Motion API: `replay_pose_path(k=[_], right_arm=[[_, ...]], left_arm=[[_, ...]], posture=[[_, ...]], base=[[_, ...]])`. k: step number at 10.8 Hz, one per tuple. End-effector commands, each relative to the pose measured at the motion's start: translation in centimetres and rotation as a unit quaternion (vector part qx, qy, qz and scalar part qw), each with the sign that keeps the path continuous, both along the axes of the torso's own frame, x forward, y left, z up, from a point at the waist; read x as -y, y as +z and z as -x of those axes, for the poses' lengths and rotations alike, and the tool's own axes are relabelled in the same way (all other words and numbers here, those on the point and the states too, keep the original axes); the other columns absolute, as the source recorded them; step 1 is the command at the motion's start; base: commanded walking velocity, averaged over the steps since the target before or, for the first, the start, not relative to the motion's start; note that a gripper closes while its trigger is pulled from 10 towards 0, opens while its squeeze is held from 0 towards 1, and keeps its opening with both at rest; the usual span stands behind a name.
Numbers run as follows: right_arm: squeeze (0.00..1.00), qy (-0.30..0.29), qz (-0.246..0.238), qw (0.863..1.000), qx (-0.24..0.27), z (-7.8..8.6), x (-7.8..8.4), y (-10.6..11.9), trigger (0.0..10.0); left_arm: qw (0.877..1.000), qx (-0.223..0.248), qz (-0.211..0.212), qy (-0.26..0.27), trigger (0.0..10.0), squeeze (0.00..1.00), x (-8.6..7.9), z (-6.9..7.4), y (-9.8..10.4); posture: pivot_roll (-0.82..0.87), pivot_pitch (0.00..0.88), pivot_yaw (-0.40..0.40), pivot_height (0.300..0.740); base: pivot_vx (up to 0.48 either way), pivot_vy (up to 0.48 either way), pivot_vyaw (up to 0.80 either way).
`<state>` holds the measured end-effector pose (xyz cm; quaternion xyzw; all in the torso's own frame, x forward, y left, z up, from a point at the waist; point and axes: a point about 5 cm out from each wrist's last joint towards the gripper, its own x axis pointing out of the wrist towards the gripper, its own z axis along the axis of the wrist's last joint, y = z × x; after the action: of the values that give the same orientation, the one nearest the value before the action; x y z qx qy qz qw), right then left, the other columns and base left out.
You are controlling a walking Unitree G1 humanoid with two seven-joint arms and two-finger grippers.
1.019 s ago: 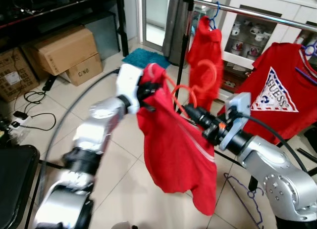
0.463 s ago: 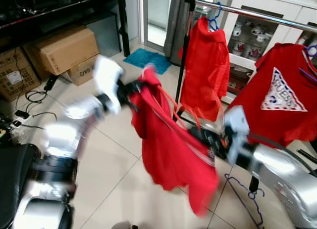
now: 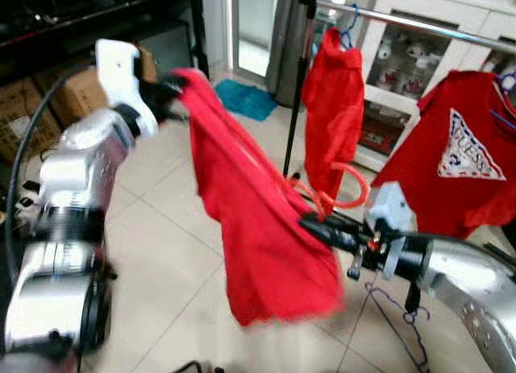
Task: Hang hanger
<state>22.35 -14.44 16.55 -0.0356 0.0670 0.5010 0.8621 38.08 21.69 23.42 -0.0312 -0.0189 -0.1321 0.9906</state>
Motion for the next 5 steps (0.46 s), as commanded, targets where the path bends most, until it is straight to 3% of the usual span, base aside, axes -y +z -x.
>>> replay_pose_path(k=[1,2,3,4,5], right_arm=[[0.0,0.009,0.024,0.997,-0.075,1.0,1.3,-2.6,0.0],[0.0,-0.015,-0.027,0.997,-0.077,0.7,1.5,-3.1,0.0],[0.0,-0.062,-0.077,0.993,-0.071,-0.2,1.6,-3.2,0.0],[0.0,-0.136,-0.123,0.982,-0.055,-1.9,1.6,-3.1,0.0],[0.0,-0.187,-0.155,0.969,-0.043,-3.0,1.2,-2.1,0.0]], left_arm=[[0.981,0.081,0.02,0.177,0.0,0.0,-6.6,0.9,3.9],[0.984,0.05,0.009,0.171,0.0,0.0,-6.7,0.4,2.1],[0.995,0.016,-0.026,0.099,0.0,0.0,-4.4,0.3,0.1],[0.997,-0.005,-0.059,-0.053,0.0,0.0,0.2,0.9,-2.0],[0.987,-0.006,-0.063,-0.149,0.0,0.0,3.4,2.2,-3.0]], posture=[[-0.08,0.0,-0.01,0.74],[-0.08,0.0,-0.007,0.74],[-0.09,0.0,-0.005,0.74],[-0.09,0.0,-0.005,0.74],[-0.1,0.0,-0.004,0.74]], base=[[0.0,0.0,0.0],[0.0,0.0,0.0],[0.0,0.0,0.0],[0.0,0.0,0.0],[0.0,0.0,0.0]])
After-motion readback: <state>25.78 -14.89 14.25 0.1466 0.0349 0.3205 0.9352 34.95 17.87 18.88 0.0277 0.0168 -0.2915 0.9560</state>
